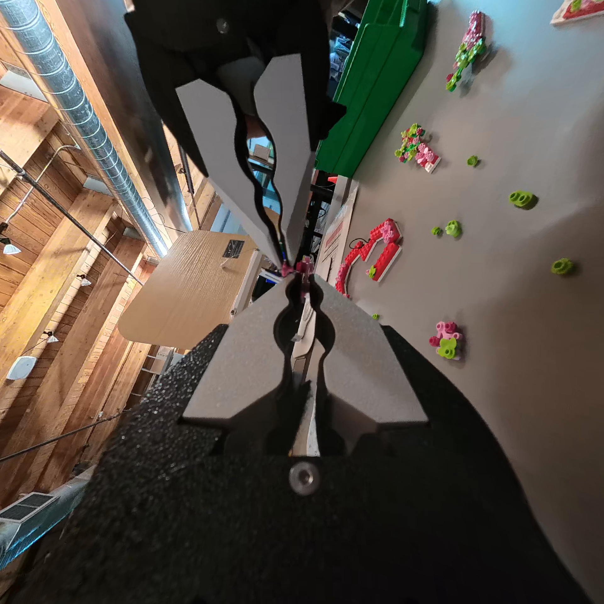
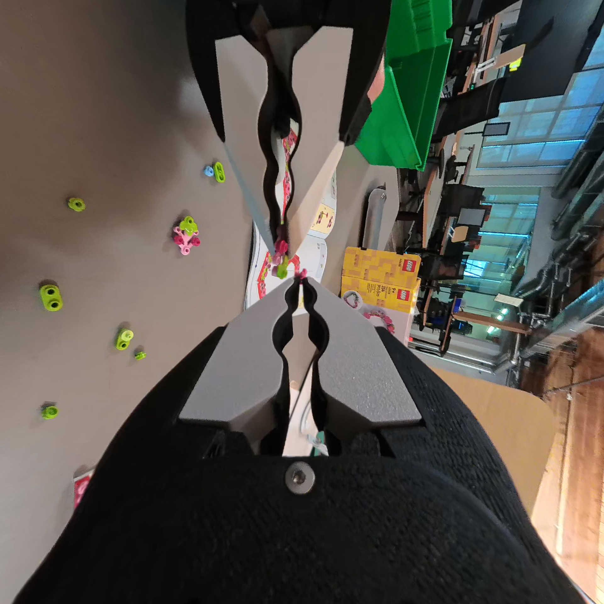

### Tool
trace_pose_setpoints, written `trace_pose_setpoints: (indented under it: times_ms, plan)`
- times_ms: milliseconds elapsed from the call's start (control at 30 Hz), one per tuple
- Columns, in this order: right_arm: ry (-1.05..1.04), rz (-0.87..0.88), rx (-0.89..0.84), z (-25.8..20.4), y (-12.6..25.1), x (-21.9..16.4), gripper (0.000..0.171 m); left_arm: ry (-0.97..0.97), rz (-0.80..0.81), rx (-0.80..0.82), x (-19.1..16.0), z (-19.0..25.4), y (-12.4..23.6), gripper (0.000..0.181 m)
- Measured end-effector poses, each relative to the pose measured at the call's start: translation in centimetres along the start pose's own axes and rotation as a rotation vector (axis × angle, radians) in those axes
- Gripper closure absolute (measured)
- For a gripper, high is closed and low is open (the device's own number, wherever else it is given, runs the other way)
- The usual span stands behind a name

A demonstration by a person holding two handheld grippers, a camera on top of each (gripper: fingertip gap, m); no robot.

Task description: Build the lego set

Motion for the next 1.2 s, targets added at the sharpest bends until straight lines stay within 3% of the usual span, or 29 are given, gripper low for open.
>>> trace_pose_setpoints:
  times_ms: [33, 367, 1200]
  plan:
    - [-0.009, 0.007, 0.004, 0.0, 0.1, 0.1, 0.17, 0.012, 0.013, 0.003, 0.1, -0.1, 0.1, 0.18]
    - [-0.097, 0.05, -0.014, 0.3, 1.0, 0.2, 0.17, 0.138, 0.141, -0.005, 0.6, -0.8, 0.7, 0.18]
    - [-0.092, 0.065, 0.083, -0.2, 1.4, 0.4, 0.171, 0.092, 0.124, -0.029, 0.9, -0.1, 0.4, 0.18]
Point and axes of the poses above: each gripper's, where its closed fingertips meet, y back along the fingers, x out of its top, z = x × y across the jaws, the point moved 5 cm from there along y, back along the fingers, and after that the axes turned 15 degrees about -x, right-handed, at the moved point
